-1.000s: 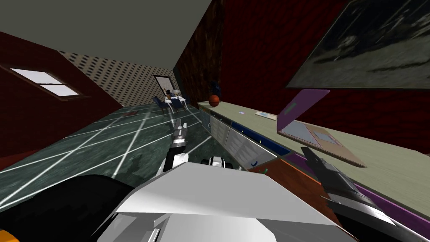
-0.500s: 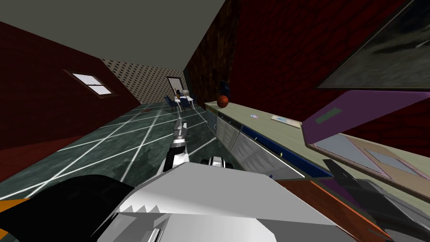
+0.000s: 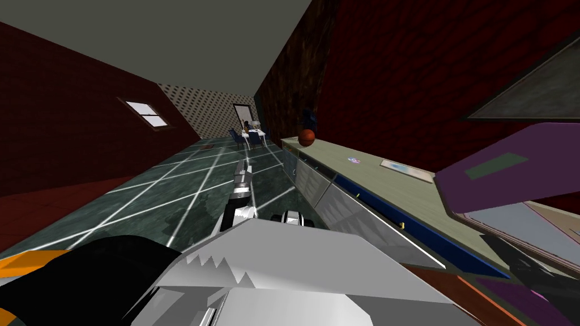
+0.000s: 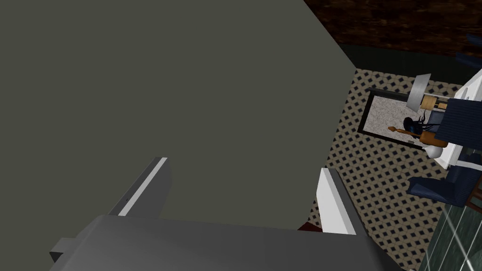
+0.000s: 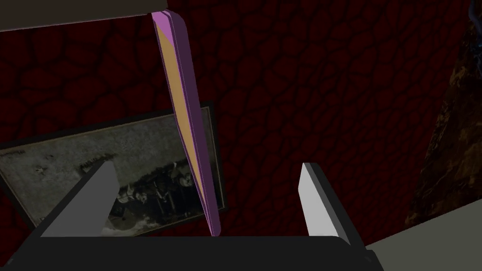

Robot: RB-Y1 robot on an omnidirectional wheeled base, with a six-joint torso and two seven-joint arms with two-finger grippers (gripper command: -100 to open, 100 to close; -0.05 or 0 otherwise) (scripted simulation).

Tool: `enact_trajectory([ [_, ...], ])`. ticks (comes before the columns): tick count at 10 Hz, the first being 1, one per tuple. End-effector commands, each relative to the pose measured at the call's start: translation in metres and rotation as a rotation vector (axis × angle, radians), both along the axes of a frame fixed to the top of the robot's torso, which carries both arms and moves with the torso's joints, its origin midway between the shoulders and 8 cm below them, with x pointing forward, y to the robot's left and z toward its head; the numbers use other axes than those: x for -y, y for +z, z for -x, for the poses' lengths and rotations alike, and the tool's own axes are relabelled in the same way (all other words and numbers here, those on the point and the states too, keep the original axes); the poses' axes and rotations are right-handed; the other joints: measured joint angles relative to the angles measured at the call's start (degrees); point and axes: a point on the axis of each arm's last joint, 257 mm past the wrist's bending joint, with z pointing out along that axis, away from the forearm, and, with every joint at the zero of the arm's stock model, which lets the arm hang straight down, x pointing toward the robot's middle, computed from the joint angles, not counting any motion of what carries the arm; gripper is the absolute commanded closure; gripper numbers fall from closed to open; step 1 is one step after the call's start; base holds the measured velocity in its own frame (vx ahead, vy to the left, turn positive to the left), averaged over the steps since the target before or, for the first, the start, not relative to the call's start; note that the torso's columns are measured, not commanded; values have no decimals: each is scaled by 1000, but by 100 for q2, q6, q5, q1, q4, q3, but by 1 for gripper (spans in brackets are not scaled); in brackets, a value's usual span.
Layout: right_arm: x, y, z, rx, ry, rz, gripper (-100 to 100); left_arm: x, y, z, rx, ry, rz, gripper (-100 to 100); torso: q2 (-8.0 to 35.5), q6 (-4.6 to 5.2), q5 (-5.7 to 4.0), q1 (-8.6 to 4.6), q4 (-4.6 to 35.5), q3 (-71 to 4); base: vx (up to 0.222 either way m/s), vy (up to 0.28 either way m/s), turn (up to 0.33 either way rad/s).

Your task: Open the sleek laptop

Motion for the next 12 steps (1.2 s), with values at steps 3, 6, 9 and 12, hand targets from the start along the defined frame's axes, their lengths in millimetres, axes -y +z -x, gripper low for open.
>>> enact_trajectory([
  [3,31,21,41,-142,-110,103,-100,0,0,0,0,0,0,0,-1,2,3,7,-1,-2,63,16,109],
  [6,43,39,59,-197,-155,160,-100,0,0,0,0,0,0,0,-3,0,1,3,-1,-2,59,-5,77],
  [9,61,68,87,-295,-233,242,-100,0,0,0,0,0,0,0,-6,1,2,5,-2,-4,65,-20,98],
  [12,75,99,110,-381,-302,320,-100,0,0,0,0,0,0,0,-2,1,1,2,-1,-1,57,-35,82],
])
